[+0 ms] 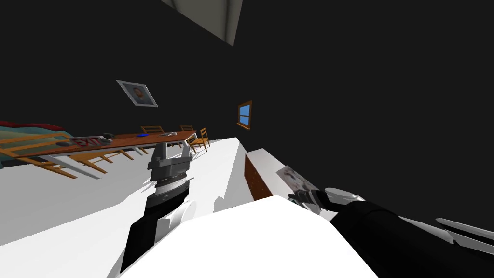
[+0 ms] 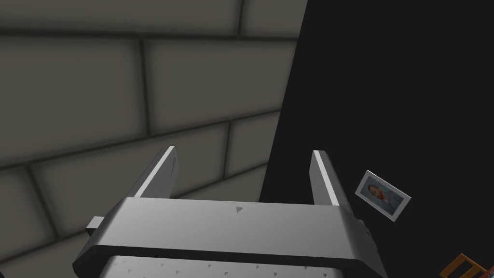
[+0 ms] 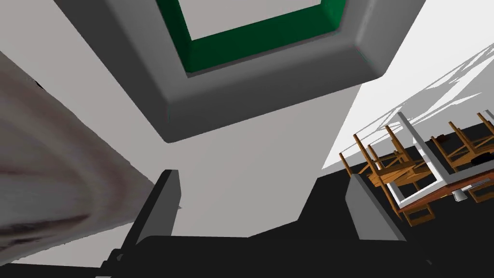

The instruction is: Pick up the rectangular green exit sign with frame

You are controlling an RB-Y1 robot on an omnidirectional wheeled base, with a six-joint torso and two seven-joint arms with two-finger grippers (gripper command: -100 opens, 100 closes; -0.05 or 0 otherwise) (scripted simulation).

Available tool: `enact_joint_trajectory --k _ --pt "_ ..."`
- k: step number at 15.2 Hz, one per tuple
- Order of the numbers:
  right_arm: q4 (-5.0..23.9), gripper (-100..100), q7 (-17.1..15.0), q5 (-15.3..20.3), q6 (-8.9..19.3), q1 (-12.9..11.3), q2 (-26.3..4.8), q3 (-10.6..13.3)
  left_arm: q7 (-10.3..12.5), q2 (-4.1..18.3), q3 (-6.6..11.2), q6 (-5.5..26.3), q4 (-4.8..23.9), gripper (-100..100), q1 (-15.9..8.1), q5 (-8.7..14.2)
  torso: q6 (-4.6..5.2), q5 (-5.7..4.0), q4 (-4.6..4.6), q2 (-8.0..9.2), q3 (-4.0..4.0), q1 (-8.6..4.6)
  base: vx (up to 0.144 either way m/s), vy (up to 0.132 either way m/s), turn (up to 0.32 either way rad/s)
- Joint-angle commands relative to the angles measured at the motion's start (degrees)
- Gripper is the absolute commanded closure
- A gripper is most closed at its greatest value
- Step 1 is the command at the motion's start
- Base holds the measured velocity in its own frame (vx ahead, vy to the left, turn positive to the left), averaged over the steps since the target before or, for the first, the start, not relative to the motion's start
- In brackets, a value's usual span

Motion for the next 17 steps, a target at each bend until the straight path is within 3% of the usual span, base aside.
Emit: enact_joint_trajectory --k 1,4,6,9,13,16,17 --pt "2.48 -100 -0.07 1.43 -0.67 0.33 -1.44 2.30 0.00 0.00 0.00 0.00 0.00 0 0.00 0.00 0.00 0.00 0.00 0.00 0.00 0.00 -0.018 -0.047 0.195" --pt "3.65 -100 -0.15 2.33 -0.99 0.85 -2.29 3.89 0.00 0.00 0.00 0.00 0.00 0 0.00 0.00 -0.02 0.01 0.00 -0.01 -0.01 0.05 -0.019 -0.042 0.184" --pt "5.59 -100 -0.30 3.98 -1.63 1.96 -3.45 6.93 0.00 0.00 0.00 0.00 0.00 0 0.00 0.00 0.00 0.02 0.00 0.00 0.00 0.08 -0.023 -0.041 0.240" --pt "6.38 -100 -0.37 4.70 -1.94 2.51 -3.80 8.46 0.00 0.00 0.00 0.00 0.00 0 0.00 0.00 0.02 0.01 0.00 0.01 0.01 0.05 -0.024 -0.044 0.140" --pt "8.33 -100 -0.60 6.71 -2.87 4.24 -4.23 12.81 0.00 0.00 0.00 0.00 0.00 0 0.00 0.00 0.01 0.01 0.00 0.01 0.00 0.09 -0.024 -0.033 0.152" --pt "9.18 -100 -0.75 7.04 -3.30 3.28 -3.73 12.96 0.00 0.00 0.00 0.00 0.00 0 0.01 0.00 0.04 0.04 0.00 -0.01 -0.01 0.15 -0.015 -0.019 0.025" --pt "9.90 -100 -0.26 7.25 -2.48 3.27 -2.12 13.26 0.00 0.00 0.00 0.00 0.00 0 0.01 0.00 0.03 0.04 0.00 -0.04 -0.02 0.19 -0.002 -0.005 0.058"
